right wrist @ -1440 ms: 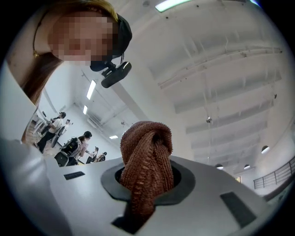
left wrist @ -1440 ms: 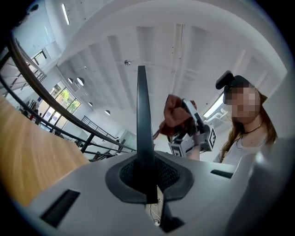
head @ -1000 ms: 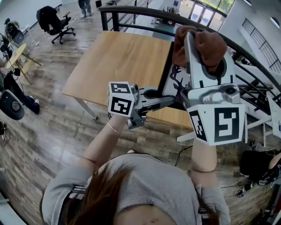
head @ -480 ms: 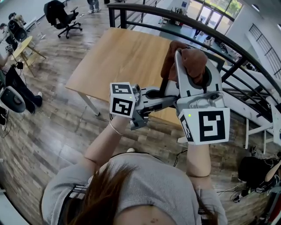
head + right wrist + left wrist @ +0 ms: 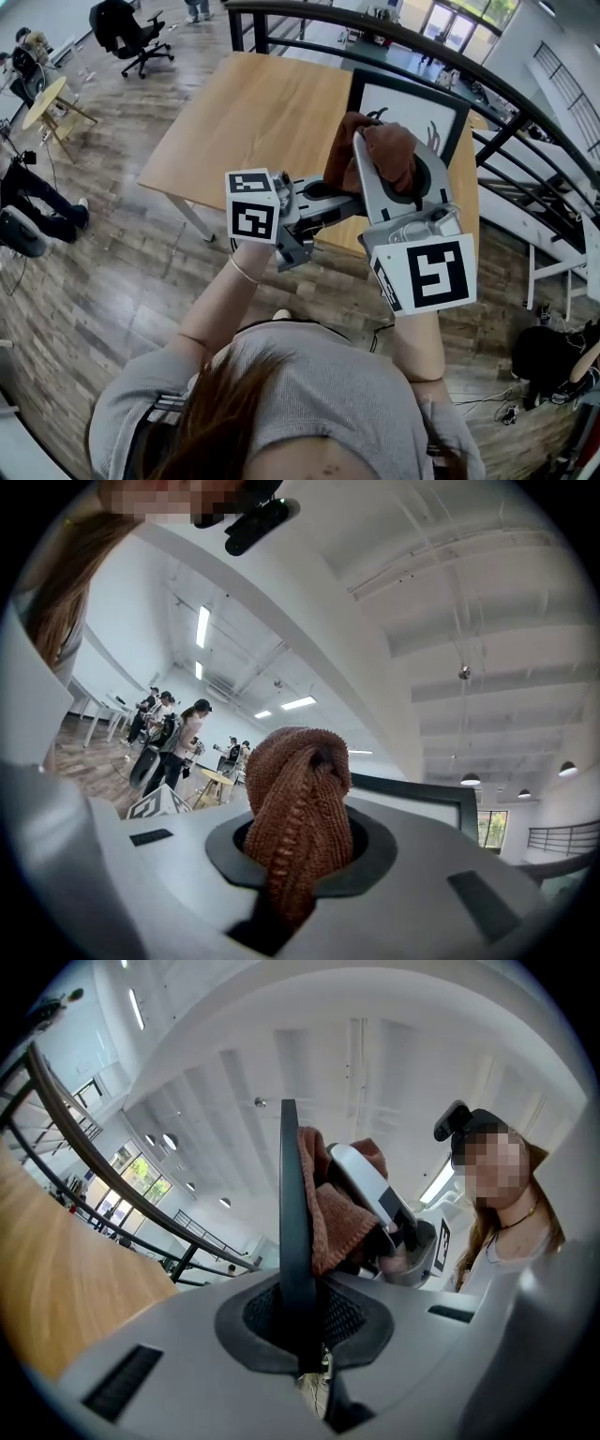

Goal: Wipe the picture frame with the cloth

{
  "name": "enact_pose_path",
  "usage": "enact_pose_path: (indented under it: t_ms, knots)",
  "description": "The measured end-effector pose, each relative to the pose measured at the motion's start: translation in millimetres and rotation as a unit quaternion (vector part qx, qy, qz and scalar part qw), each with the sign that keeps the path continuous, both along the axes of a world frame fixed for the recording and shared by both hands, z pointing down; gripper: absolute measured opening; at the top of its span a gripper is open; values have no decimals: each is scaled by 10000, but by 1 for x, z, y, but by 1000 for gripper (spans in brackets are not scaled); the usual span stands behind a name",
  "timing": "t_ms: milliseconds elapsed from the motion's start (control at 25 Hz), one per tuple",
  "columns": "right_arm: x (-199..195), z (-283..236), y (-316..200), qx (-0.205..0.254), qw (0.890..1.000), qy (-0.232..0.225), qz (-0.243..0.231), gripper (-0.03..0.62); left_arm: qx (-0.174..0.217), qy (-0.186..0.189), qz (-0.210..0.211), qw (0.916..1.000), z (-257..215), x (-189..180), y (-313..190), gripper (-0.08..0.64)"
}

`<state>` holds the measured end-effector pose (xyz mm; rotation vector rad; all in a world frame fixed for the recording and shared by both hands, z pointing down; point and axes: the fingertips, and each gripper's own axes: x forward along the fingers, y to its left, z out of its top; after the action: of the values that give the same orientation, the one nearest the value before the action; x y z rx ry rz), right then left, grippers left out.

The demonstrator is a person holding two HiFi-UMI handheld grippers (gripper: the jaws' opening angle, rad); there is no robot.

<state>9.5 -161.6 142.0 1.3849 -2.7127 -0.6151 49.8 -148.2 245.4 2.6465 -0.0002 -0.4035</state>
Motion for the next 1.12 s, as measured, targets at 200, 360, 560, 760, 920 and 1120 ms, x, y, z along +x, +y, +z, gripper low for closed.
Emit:
enact_pose_path:
  t_ms: [200,360,560,760,920,1120]
  knots:
    - [1,26,7,-282,9995,75,-80,74,-31,91,-37,9999,3,1,-3,28]
    - [0,41,12,-432,9988,140,-155,74,-84,207,-85,9997,3,-1,-7,28]
    - [7,62,30,-697,9969,168,-325,74,-220,322,-239,9990,3,2,-9,28]
    - [11,86,30,-1053,9936,81,-390,74,-320,286,-480,9979,9,-6,-25,28]
    - [1,95,18,-1283,9908,104,-407,74,-376,381,-549,9971,1,-23,-45,28]
    - [4,110,25,-1416,9888,283,-378,74,-267,262,-659,9971,5,-24,-49,28]
